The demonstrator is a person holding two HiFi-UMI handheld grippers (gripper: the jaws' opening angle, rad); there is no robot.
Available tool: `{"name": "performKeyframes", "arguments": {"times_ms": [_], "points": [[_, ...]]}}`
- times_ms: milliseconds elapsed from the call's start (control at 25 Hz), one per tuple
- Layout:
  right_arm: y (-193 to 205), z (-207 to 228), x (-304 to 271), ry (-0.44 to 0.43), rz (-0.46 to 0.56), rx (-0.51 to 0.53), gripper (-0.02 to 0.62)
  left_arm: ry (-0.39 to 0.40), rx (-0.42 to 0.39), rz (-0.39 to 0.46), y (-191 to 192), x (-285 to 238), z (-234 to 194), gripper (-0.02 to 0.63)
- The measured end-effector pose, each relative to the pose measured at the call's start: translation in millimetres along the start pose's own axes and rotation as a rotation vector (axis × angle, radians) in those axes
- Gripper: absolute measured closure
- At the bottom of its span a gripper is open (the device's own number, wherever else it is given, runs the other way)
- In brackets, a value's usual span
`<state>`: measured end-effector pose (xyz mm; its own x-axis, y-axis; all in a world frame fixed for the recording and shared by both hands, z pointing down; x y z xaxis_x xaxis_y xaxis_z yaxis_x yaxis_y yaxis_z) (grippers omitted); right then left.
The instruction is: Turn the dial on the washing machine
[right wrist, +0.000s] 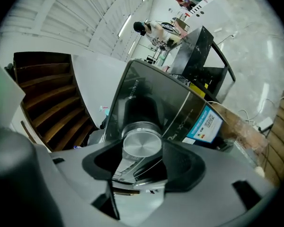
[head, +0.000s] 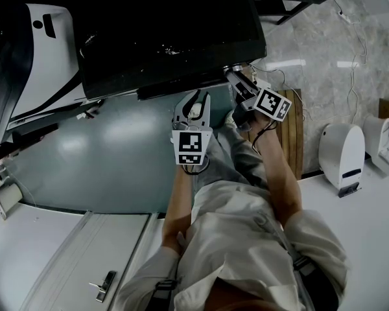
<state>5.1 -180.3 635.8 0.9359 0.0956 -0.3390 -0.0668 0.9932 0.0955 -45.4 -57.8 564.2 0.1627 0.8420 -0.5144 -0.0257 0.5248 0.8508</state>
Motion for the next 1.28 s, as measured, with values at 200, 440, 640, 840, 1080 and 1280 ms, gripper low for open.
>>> {"name": "performKeyframes", "arguments": {"times_ms": [200,440,640,840,1080,1280], "points": [[-0.5,0.6,0.3,-0.032,0.004,-0.065,0.33,0.0,-0.001,-0.002,0.8,-0.3,0.2,0.526],[-1.2,1.7,-0.2,-0.06,0.008,-0.134,0.33,0.004,-0.002,-0.001,-0.5,-2.1,1.0,0.526],[-1.3,2.5,-0.4,-0.089,0.016,-0.206,0.33,0.009,-0.003,-0.002,-0.2,-3.1,1.6,0.526],[-0.9,4.4,-1.0,-0.108,0.029,-0.263,0.331,0.011,-0.004,-0.003,0.2,-3.2,0.9,0.526],[-1.2,4.9,-1.1,-0.112,0.04,-0.293,0.328,0.013,-0.003,-0.003,2.1,-2.7,1.0,0.526],[-1.6,5.7,-0.2,-0.123,0.052,-0.33,0.327,0.016,-0.004,-0.002,1.7,-1.7,2.0,0.526]]}}
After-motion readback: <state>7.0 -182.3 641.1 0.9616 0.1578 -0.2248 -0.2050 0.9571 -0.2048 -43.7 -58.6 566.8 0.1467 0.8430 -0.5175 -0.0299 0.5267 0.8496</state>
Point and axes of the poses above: the fingertips, and each gripper's own axes: x backward along the fingers, z to its right, y out of its underside, the point moved 2 cm from there along x, backward along the fingers, and after that the axes turned 12 degrees about -x, right-handed, at the moved point
